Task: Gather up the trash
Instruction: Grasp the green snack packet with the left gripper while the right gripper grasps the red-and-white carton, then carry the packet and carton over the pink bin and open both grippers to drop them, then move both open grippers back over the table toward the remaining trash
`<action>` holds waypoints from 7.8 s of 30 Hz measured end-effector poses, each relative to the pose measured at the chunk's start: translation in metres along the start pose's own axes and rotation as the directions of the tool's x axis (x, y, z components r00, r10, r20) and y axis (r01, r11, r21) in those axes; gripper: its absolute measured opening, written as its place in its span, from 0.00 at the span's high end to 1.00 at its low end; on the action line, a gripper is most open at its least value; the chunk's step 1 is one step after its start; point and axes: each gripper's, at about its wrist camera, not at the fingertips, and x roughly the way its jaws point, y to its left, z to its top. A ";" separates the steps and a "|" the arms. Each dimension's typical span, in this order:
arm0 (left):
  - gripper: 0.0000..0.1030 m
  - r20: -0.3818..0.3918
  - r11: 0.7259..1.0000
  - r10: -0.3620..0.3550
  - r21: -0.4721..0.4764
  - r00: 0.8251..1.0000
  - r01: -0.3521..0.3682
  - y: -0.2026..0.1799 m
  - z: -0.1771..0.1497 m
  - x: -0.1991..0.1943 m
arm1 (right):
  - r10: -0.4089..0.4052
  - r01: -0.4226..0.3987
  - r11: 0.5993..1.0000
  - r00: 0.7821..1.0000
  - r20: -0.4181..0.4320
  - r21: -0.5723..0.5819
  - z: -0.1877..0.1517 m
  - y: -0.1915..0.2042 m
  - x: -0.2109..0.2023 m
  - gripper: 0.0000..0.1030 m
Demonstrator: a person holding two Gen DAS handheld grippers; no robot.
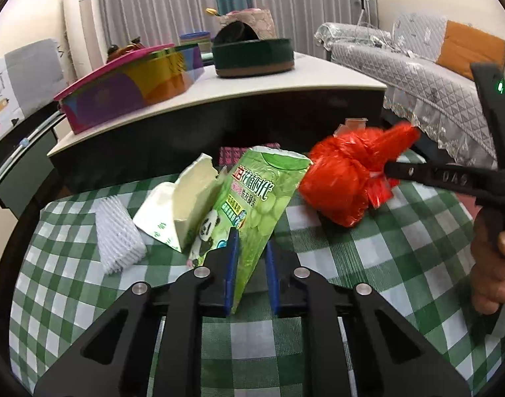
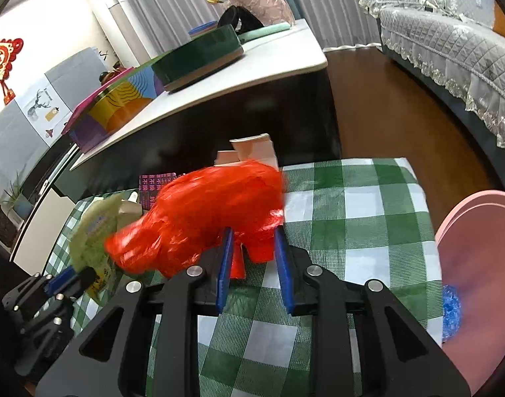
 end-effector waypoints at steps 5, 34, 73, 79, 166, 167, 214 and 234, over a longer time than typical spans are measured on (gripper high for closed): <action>0.89 0.023 1.000 0.004 -0.020 1.000 -0.003 0.005 0.004 -0.007 | -0.015 0.015 1.000 1.000 -0.011 0.005 -0.001 0.000 0.007 0.74; 0.99 0.126 0.994 -0.054 -0.091 0.991 0.065 0.017 0.017 -0.045 | -0.069 0.076 0.994 0.993 0.095 -0.076 0.008 0.019 -0.042 0.96; 0.99 0.161 0.983 -0.154 -0.074 0.975 0.168 -0.048 -0.011 -0.106 | -0.243 0.294 0.945 0.924 0.294 -0.143 -0.049 -0.005 -0.203 0.97; 0.99 0.146 0.974 -0.184 -0.109 0.972 0.201 -0.059 -0.014 -0.109 | -0.250 0.305 0.942 0.914 0.318 -0.137 -0.048 -0.012 -0.213 0.97; 0.99 0.088 0.921 -0.387 -0.013 0.918 0.390 -0.231 0.064 -0.028 | -0.439 0.425 0.898 0.846 0.302 0.114 -0.011 -0.136 -0.209 0.97; 0.99 0.084 0.919 -0.392 -0.010 0.916 0.394 -0.235 0.064 -0.026 | -0.440 0.425 0.898 0.847 0.299 0.117 -0.011 -0.137 -0.209 0.97; 0.38 0.168 0.973 -0.058 -0.209 0.984 0.093 -0.016 -0.012 -0.098 | -0.230 0.248 0.969 0.915 0.331 -0.011 -0.027 -0.008 -0.192 0.37; 0.48 0.069 0.898 0.152 -0.425 0.986 -0.109 0.086 -0.025 -0.027 | -0.134 0.159 0.977 0.976 0.171 -0.139 -0.020 0.027 -0.083 0.47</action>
